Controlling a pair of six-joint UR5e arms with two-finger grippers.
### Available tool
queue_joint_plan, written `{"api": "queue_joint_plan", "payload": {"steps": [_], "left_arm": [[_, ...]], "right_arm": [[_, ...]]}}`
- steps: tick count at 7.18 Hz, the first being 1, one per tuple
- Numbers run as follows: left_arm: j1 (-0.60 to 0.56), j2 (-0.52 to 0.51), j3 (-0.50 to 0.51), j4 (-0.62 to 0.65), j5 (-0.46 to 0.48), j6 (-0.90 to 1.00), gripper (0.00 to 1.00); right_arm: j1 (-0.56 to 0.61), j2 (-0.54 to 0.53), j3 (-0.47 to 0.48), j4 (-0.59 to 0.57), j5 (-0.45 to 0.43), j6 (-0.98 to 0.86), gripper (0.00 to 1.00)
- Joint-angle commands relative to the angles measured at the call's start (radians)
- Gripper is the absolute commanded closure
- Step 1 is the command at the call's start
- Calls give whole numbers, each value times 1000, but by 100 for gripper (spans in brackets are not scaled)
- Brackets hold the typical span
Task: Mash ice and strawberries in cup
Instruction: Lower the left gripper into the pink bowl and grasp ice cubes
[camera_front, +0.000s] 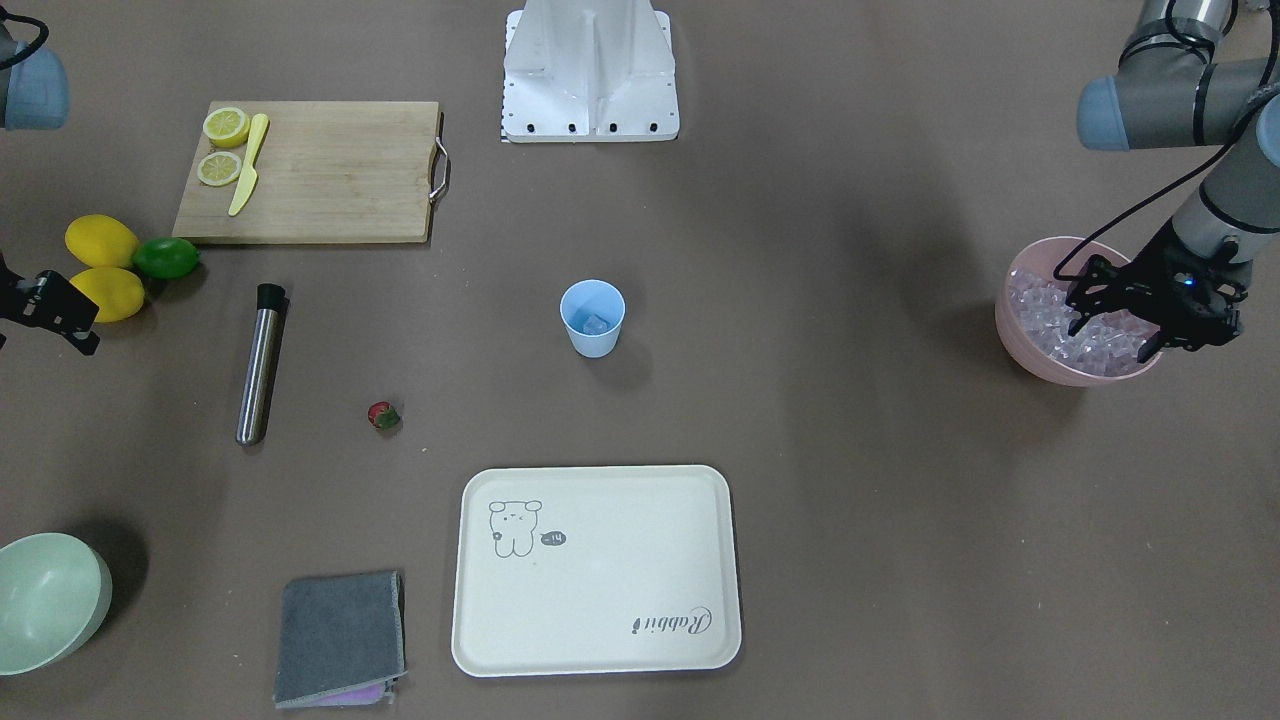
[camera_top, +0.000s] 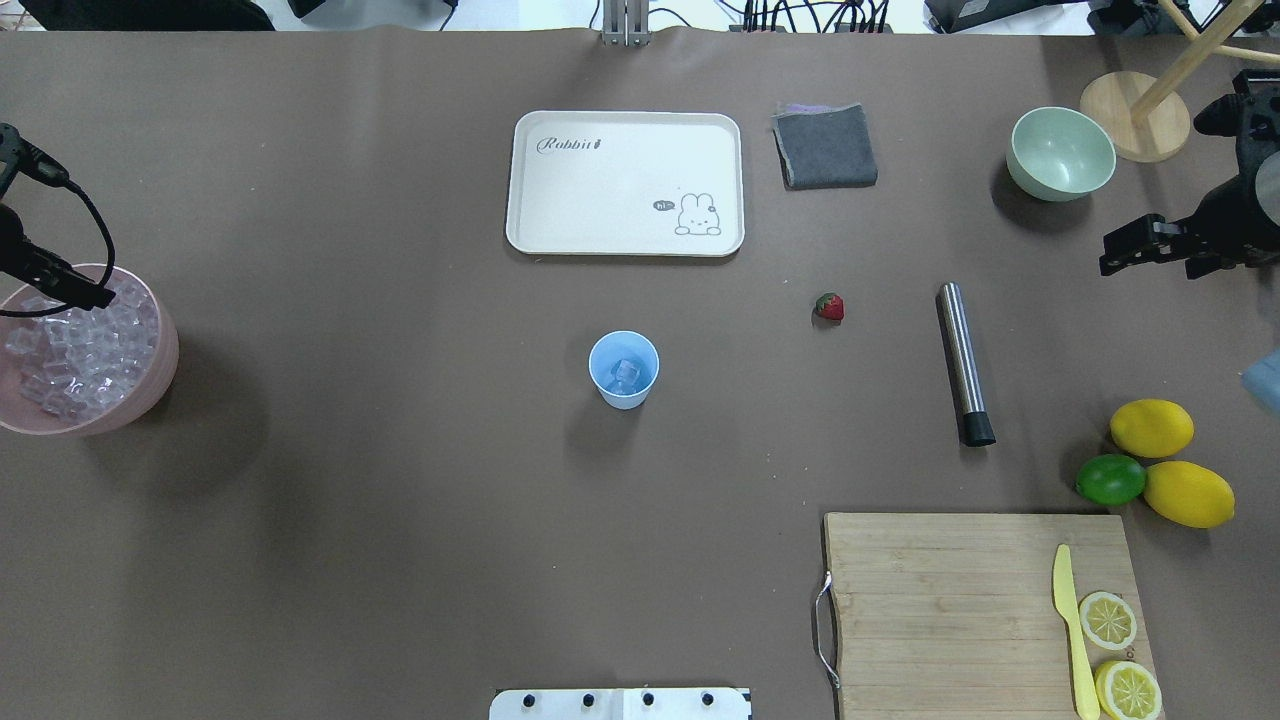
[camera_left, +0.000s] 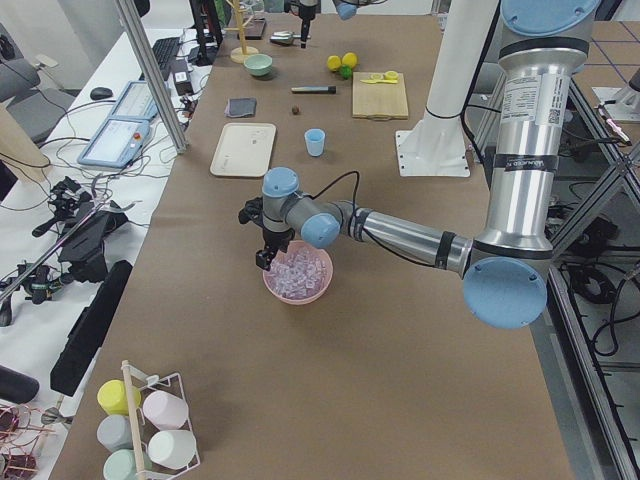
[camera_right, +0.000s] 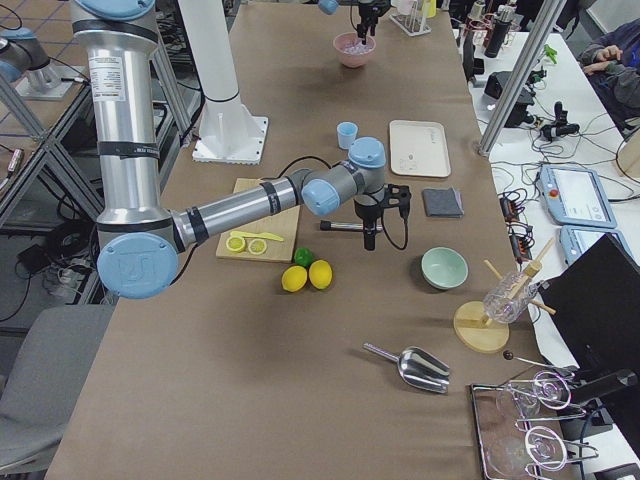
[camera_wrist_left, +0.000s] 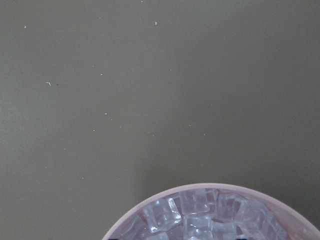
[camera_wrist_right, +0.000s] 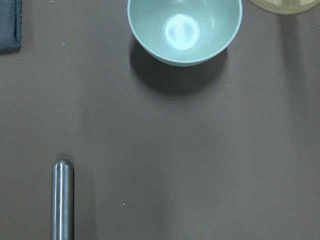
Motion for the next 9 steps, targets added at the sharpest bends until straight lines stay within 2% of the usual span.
{"api": "queue_joint_plan", "payload": {"steps": [1, 4, 9], "left_arm": [[14, 1, 2, -4, 0, -23, 18], [60, 1, 10, -7, 0, -66, 17], [66, 41, 19, -70, 0, -93, 18]], "right_arm": [[-2, 2, -1, -1, -8, 0, 0], [-8, 2, -3, -1, -15, 0, 0], [-11, 0, 0, -1, -16, 0, 0]]}}
